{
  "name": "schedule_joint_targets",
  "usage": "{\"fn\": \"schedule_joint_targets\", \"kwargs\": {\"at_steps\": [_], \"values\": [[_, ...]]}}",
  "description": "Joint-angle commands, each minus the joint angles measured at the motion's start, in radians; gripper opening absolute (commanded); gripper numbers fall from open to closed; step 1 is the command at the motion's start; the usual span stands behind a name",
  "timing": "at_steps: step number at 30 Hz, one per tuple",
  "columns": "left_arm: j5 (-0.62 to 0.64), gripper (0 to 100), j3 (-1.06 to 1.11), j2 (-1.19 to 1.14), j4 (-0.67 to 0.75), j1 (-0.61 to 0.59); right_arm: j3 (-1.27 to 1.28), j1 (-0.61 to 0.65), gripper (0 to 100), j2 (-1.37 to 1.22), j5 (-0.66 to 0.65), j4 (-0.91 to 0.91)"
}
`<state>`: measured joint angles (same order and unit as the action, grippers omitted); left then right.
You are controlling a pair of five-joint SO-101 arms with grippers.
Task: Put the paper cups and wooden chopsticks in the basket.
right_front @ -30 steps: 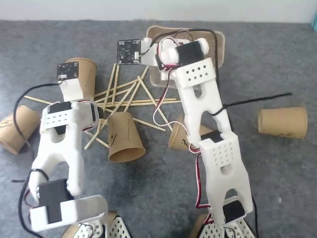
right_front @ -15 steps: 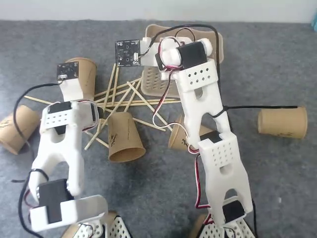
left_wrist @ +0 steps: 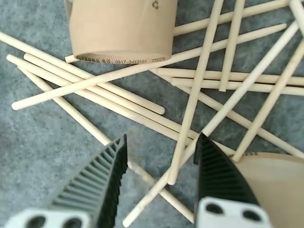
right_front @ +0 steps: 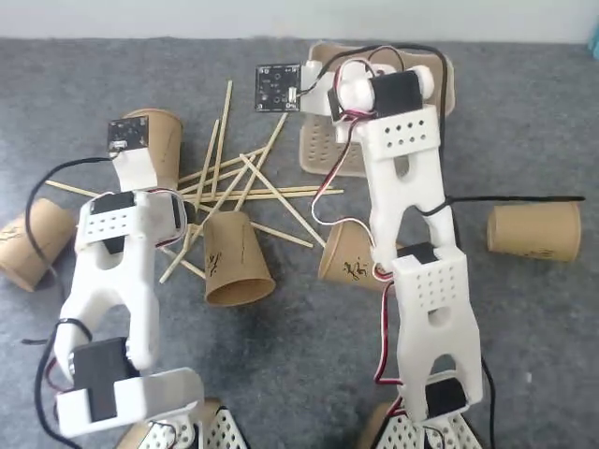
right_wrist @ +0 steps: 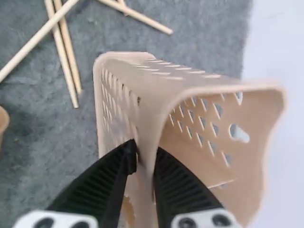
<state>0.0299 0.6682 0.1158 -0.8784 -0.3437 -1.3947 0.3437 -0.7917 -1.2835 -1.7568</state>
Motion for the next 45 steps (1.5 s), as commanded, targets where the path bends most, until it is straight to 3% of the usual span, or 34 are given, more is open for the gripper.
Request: {"fn": "schedule_joint_targets", "kwargs": {"at_steps": [1, 14, 24, 38, 45], "values": [[-0.011, 22, -0.005, 0.048, 0.021, 0.006, 0.002, 0.012, 0.8, 0.035, -0.012, -0.038], [-0.011, 22, -0.005, 0.048, 0.021, 0.006, -0.006, 0.148, 0.8, 0.044, 0.126, 0.015], [-0.011, 22, 0.016, 0.055, 0.055, 0.006, 0.002, 0.213, 0.8, 0.108, 0.146, -0.035], [-0.011, 22, 0.018, 0.055, 0.055, 0.006, 0.149, 0.228, 0.8, 0.128, 0.060, -0.025], [-0.011, 22, 0.018, 0.055, 0.055, 0.006, 0.149, 0.150, 0.8, 0.130, 0.083, 0.022]]}}
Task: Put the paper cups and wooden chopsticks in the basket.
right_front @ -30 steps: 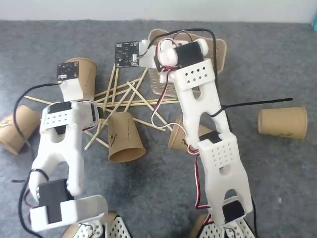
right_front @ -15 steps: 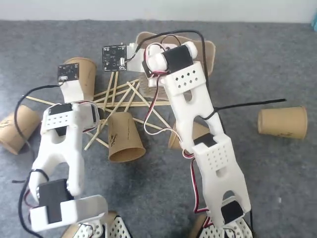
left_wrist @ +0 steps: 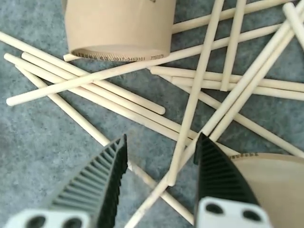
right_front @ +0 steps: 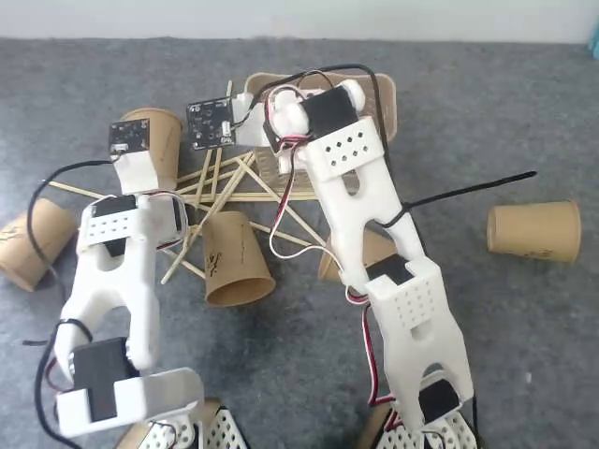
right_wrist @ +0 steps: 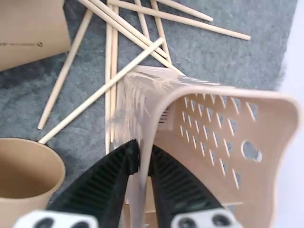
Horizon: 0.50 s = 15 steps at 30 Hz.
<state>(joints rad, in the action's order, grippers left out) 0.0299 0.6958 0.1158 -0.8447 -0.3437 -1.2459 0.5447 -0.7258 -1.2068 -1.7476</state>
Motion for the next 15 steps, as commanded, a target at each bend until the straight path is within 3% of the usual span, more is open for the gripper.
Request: {"fn": "schedule_joint_targets", "kwargs": {"at_steps": [1, 6, 11, 15], "values": [[-0.011, 22, -0.010, 0.055, 0.021, 0.006, 0.000, -0.059, 0.8, 0.061, 0.008, 0.013], [-0.011, 22, -0.010, 0.055, 0.021, 0.006, 0.006, -0.068, 2.1, 0.056, 0.006, -0.008], [-0.011, 22, -0.008, 0.055, 0.021, 0.006, 0.005, -0.065, 14.8, 0.056, 0.008, -0.028], [-0.011, 22, -0.008, 0.055, 0.021, 0.006, -0.002, -0.065, 16.2, 0.067, 0.014, -0.019]]}}
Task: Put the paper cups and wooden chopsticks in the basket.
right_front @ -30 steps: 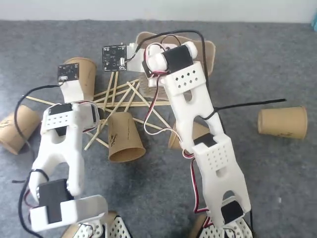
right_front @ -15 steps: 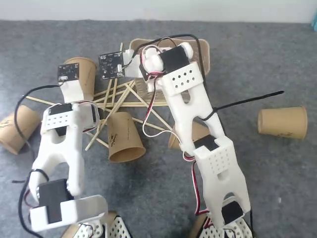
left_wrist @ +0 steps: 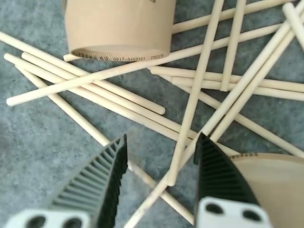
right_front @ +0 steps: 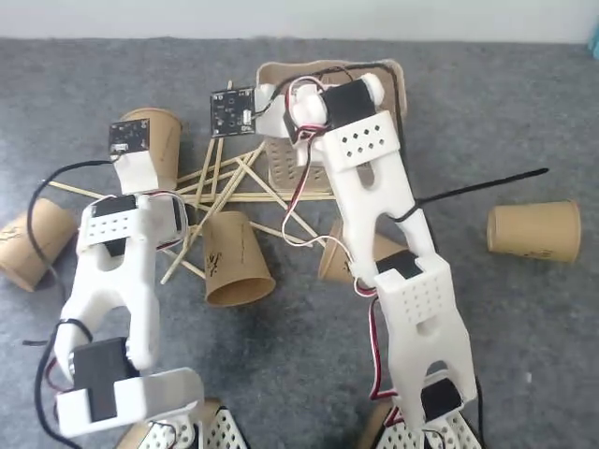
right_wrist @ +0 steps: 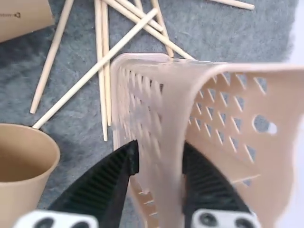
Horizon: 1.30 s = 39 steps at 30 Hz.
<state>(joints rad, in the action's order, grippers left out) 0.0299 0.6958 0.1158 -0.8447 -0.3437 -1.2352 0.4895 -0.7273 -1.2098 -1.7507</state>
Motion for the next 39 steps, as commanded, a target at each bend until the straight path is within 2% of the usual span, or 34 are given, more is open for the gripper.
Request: {"fn": "schedule_joint_targets", "kwargs": {"at_steps": [1, 6, 10, 15, 18, 23, 27, 35, 39], "values": [[-0.011, 22, -0.008, 0.054, 0.021, 0.006, -0.025, -0.010, 16.2, 0.071, 0.031, -0.015], [-0.011, 22, -0.008, 0.054, 0.021, 0.006, -0.161, -0.030, 16.2, 0.108, 0.100, -0.022], [-0.011, 22, -0.008, 0.054, 0.021, 0.006, -0.295, -0.061, 16.2, 0.159, 0.216, -0.016], [-0.011, 22, -0.010, 0.051, 0.021, 0.006, -0.451, -0.151, 16.2, 0.265, 0.431, -0.030], [-0.011, 22, -0.010, 0.051, 0.021, 0.006, -0.414, -0.248, 16.2, 0.363, 0.566, -0.045], [-0.009, 22, -0.010, 0.054, 0.021, 0.006, -0.193, -0.424, 16.2, 0.529, 0.758, -0.045], [-0.008, 22, -0.007, 0.055, 0.021, 0.006, 0.084, -0.552, 16.2, 0.677, 0.836, -0.047], [-0.003, 22, -0.016, 0.058, 0.002, 0.005, 0.677, -0.774, 16.2, 0.974, 0.839, -0.036], [-0.003, 22, -0.079, 0.110, -0.130, -0.003, 0.842, -0.878, 16.2, 1.020, 0.784, -0.036]]}}
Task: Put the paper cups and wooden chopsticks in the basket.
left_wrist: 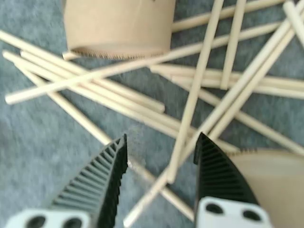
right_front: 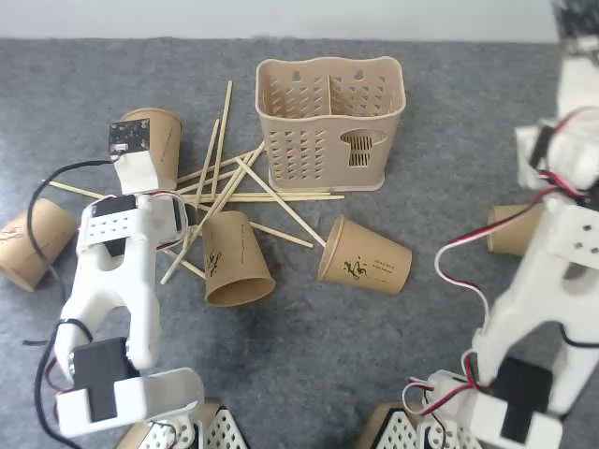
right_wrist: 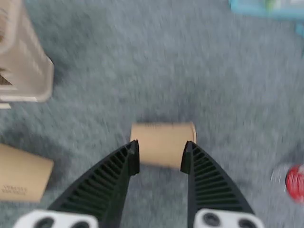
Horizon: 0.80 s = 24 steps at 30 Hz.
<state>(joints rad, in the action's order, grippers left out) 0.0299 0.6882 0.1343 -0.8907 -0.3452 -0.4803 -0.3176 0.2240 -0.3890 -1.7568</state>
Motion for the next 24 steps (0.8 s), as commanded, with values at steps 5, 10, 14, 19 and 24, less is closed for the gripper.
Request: {"fn": "schedule_joint_targets", "kwargs": {"at_steps": [5, 10, 14, 19, 24], "values": [[-0.002, 22, -0.073, 0.275, -0.183, -0.064, 0.262, -0.214, 16.2, 0.053, -0.094, 0.048], [-0.011, 22, -0.081, 0.468, -0.310, -0.163, 0.474, -0.348, 16.2, 0.028, -0.161, 0.237], [-0.043, 22, -0.082, 0.594, -0.373, -0.255, 0.592, -0.383, 16.5, -0.024, -0.196, 0.363], [-0.058, 22, -0.084, 0.667, -0.420, -0.368, 0.609, -0.381, 16.5, -0.130, -0.201, 0.476], [-0.058, 22, -0.084, 0.669, -0.414, -0.466, 0.608, -0.367, 16.6, -0.225, -0.201, 0.607]]}}
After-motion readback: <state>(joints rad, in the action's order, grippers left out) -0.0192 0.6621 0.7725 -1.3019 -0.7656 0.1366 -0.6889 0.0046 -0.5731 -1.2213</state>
